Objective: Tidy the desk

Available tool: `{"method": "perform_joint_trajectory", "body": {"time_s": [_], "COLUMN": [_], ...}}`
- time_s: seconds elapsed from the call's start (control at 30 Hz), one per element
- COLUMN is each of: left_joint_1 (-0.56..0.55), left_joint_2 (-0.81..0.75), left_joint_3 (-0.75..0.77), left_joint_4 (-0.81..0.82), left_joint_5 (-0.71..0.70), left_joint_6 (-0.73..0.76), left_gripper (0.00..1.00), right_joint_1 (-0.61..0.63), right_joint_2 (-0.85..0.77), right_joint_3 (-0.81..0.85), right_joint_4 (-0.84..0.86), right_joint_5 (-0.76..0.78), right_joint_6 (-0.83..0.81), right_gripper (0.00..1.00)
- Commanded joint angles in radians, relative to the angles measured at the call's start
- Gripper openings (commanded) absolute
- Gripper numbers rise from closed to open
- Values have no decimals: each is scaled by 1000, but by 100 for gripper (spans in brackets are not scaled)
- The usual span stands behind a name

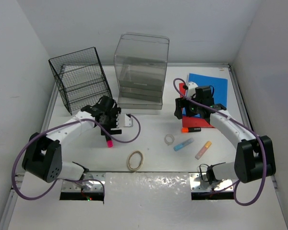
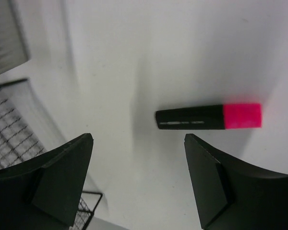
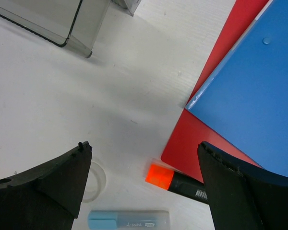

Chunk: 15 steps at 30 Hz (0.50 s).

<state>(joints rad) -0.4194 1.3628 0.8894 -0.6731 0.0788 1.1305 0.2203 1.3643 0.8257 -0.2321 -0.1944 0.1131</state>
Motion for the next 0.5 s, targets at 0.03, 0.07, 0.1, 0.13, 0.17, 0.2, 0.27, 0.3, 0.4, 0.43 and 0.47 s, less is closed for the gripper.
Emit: {"method": "perform_joint_trajectory", "body": {"time_s": [0.03, 0.07, 0.1, 0.13, 0.17, 0.2, 0.27, 0.3, 0.4, 0.43, 0.47], "left_joint_1": [-1, -1, -1, -1, -1, -1, -1, -1, -2, -4, -5], "left_joint_2": [-2, 5, 10, 13, 16, 16, 21, 25, 64, 76, 108], "left_joint_3": [-26, -20, -18, -24, -32, -36, -53, -56, -79, -95, -99], "left_joint_4": [-104, -188, -212, -224, -232, -229, -217, -209, -172, -158, -134], "left_joint_5": [187, 209, 223, 231, 225, 214, 178, 168, 136, 113, 102], "left_joint_6": [285, 410, 458, 500, 559, 583, 610, 627, 647, 652, 657], "left_gripper": [75, 75, 75, 75, 75, 75, 75, 75, 75, 75, 75], "right_joint_1": [2, 4, 2, 4, 4, 4, 2, 4, 2, 4, 2], "right_joint_2": [-11, -11, -16, -17, -21, -24, -34, -36, -41, -41, -41], "right_joint_3": [18, 15, 10, 6, 4, -3, -10, -16, -20, -19, -19], "right_joint_4": [53, 56, 57, 60, 62, 65, 73, 74, 82, 85, 86], "right_joint_5": [-45, -49, -50, -48, -48, -48, -48, -51, -56, -59, -62], "right_joint_6": [8, 11, 11, 11, 11, 13, 13, 14, 19, 20, 20], "right_gripper": [88, 88, 88, 88, 88, 88, 88, 88, 88, 88, 88]}}
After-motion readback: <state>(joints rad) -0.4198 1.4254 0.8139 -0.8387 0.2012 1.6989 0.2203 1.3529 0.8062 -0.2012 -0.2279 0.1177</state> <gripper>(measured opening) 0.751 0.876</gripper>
